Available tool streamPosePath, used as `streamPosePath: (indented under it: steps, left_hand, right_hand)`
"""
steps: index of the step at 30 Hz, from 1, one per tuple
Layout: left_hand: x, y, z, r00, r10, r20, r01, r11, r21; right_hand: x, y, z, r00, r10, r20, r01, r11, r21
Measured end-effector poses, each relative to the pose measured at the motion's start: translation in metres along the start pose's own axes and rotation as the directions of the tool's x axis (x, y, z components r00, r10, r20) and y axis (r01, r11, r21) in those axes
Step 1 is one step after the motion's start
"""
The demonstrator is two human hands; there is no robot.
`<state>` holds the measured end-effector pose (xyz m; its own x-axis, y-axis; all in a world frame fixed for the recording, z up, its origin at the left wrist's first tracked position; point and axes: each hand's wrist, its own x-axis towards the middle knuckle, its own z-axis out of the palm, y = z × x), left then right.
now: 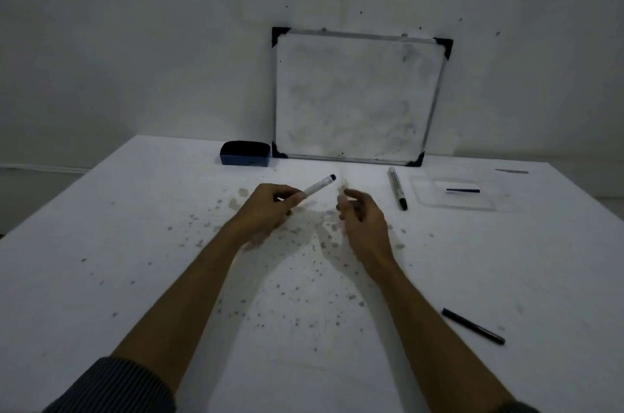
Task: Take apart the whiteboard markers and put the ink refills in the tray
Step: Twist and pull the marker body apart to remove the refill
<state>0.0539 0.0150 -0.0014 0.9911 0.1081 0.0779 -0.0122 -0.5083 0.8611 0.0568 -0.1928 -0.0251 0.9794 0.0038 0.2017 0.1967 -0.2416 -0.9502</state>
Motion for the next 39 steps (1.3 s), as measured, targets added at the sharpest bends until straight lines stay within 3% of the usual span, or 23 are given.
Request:
streamPosePath:
  steps: [2, 4, 8, 11, 15, 19, 21, 27, 31, 39]
  left_hand:
    - [-0.021, 0.009, 0.005, 0.995, 0.010, 0.101, -0.012, 1.000, 0.024]
    - [-0.038, 0.013, 0.012, 0.989, 0.054, 0.135, -0.063, 0.996, 0.063]
    - [-0.053, 0.016, 0.023, 0.958, 0.099, 0.270, -0.142, 0.979, 0.146]
    - [-0.055, 0.024, 0.033, 0.931, 0.117, 0.346, -0.186, 0.967, 0.175]
    - [-0.056, 0.042, 0.052, 0.891, 0.261, 0.370, -0.370, 0.892, 0.261]
    - [-0.042, 0.038, 0.060, 0.873, 0.367, 0.322, -0.476, 0.785, 0.397]
    - [-0.038, 0.028, 0.064, 0.854, 0.459, 0.244, -0.519, 0.720, 0.461]
    - [-0.038, 0.003, 0.065, 0.784, 0.609, 0.116, -0.557, 0.609, 0.565]
    - [-0.034, -0.001, 0.053, 0.795, 0.590, 0.139, -0.584, 0.683, 0.438]
    - [-0.031, 0.000, 0.054, 0.772, 0.610, 0.179, -0.623, 0.671, 0.400]
  right_hand:
    - [-0.002, -0.003, -0.007, 0.998, 0.058, -0.002, -0.057, 0.984, 0.166]
    - [-0.007, -0.005, -0.017, 0.996, 0.085, 0.037, -0.091, 0.972, 0.219]
    - [-0.026, -0.007, -0.041, 0.982, 0.071, 0.174, -0.077, 0.996, 0.032]
    - [-0.040, -0.008, -0.055, 0.988, 0.067, 0.137, -0.074, 0.996, 0.047]
    - [-0.045, -0.011, -0.056, 0.994, -0.041, 0.105, 0.042, 0.999, -0.008]
    - [-0.027, -0.015, -0.053, 0.991, -0.131, 0.025, 0.131, 0.914, -0.385]
    - [-0.014, -0.018, -0.047, 0.991, -0.121, 0.052, 0.132, 0.882, -0.453]
    - [-0.014, -0.002, -0.018, 0.998, -0.061, 0.021, 0.064, 0.898, -0.436]
    - [-0.010, 0.003, -0.022, 0.998, -0.044, 0.050, 0.059, 0.930, -0.362]
    - [-0.001, 0.003, -0.016, 0.999, -0.042, 0.012, 0.044, 0.921, -0.387]
